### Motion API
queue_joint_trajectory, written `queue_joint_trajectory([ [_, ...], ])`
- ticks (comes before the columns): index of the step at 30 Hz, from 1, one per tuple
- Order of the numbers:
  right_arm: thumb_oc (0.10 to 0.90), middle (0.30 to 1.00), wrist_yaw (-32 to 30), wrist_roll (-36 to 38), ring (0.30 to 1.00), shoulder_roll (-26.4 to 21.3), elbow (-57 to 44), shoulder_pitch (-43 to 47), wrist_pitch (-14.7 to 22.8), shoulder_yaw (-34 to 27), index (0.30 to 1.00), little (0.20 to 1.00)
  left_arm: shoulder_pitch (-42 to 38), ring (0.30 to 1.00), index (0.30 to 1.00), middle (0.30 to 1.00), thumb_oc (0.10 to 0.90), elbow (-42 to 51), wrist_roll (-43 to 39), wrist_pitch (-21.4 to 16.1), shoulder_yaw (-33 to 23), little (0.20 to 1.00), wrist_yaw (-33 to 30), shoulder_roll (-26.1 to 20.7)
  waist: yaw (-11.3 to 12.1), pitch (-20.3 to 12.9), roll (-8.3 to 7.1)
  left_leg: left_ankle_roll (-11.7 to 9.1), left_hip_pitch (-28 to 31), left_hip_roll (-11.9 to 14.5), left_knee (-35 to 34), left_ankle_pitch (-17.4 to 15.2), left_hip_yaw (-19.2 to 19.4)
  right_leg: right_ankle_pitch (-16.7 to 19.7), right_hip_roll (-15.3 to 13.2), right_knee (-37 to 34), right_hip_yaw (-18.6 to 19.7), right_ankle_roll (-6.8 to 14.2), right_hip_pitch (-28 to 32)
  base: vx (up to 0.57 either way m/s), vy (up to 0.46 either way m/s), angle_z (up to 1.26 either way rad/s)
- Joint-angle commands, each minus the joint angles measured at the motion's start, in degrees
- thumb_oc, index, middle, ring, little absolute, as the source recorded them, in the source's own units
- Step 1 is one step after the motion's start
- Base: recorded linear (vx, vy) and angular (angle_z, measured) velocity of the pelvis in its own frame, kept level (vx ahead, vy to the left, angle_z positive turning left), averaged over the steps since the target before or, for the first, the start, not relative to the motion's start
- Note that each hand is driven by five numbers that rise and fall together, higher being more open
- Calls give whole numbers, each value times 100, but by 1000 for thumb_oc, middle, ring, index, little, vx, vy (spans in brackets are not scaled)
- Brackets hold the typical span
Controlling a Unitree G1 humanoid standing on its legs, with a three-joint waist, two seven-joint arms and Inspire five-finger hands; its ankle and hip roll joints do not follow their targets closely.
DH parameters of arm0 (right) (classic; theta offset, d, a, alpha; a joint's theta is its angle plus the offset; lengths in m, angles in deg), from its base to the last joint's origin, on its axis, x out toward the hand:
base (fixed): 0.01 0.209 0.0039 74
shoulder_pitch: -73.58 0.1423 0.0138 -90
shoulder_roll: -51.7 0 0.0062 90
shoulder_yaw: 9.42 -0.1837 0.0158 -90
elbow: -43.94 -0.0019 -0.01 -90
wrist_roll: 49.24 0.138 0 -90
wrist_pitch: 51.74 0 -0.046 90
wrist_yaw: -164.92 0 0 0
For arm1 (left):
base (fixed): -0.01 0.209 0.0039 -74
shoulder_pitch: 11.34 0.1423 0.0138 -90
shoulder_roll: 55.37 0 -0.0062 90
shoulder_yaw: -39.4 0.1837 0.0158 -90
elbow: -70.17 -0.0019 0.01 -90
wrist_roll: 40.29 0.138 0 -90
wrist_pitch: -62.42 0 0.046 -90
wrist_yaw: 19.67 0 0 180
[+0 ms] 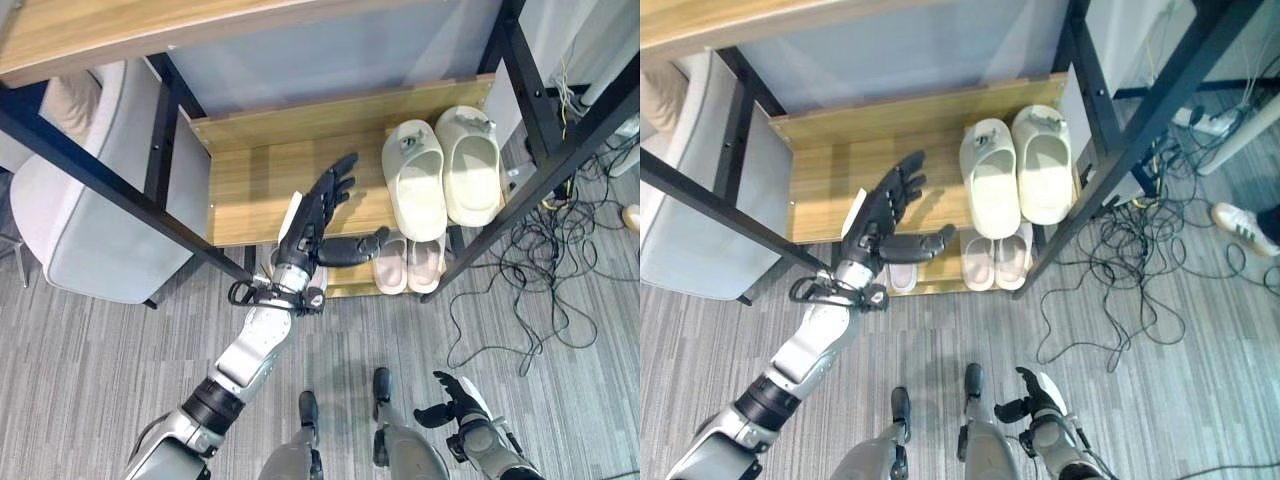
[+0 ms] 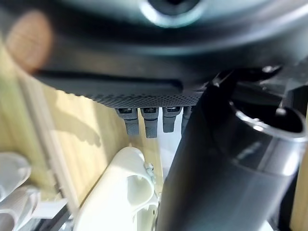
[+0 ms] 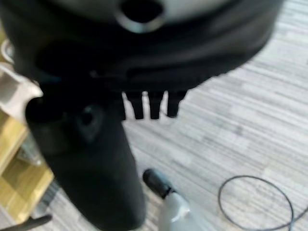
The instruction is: Arrange the slippers neatly on the shoe rack.
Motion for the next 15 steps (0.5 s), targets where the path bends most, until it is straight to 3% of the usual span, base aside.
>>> queue_joint_trajectory([
  [1, 800, 900, 9, -80, 900, 153, 59, -368, 54, -60, 900, 900, -154, 900, 900, 900, 800, 640, -305, -547, -24, 900, 408, 44, 140, -605, -190, -375, -360, 60, -54, 307, 31, -779, -227, 667, -138, 641, -116, 0, 0, 0],
  [5, 800, 900, 94, -148, 900, 190, 243, -375, 17, -48, 900, 900, 377, 900, 900, 900, 800, 911, -852, -383, 222, 900, 997, -163, 188, -715, -211, -384, -258, 80, -47, 295, -18, -808, -218, 612, -183, 641, 72, 20, -18, 10],
  [8, 800, 900, 120, -149, 900, 253, 350, -321, 24, -19, 900, 900, 614, 900, 900, 900, 800, 847, -780, -291, 448, 900, 1241, -296, 208, -771, -222, -369, -221, 89, -37, 283, -19, -808, -192, 598, -181, 631, 122, 15, -17, 6],
  [15, 800, 900, 48, -56, 900, 245, 342, -145, 18, 83, 900, 900, 315, 900, 900, 900, 800, 143, -633, -193, 917, 900, 1165, 32, 162, -671, -216, -329, -333, 95, -38, 302, -31, -787, -176, 705, -161, 619, -78, -23, -20, -1],
])
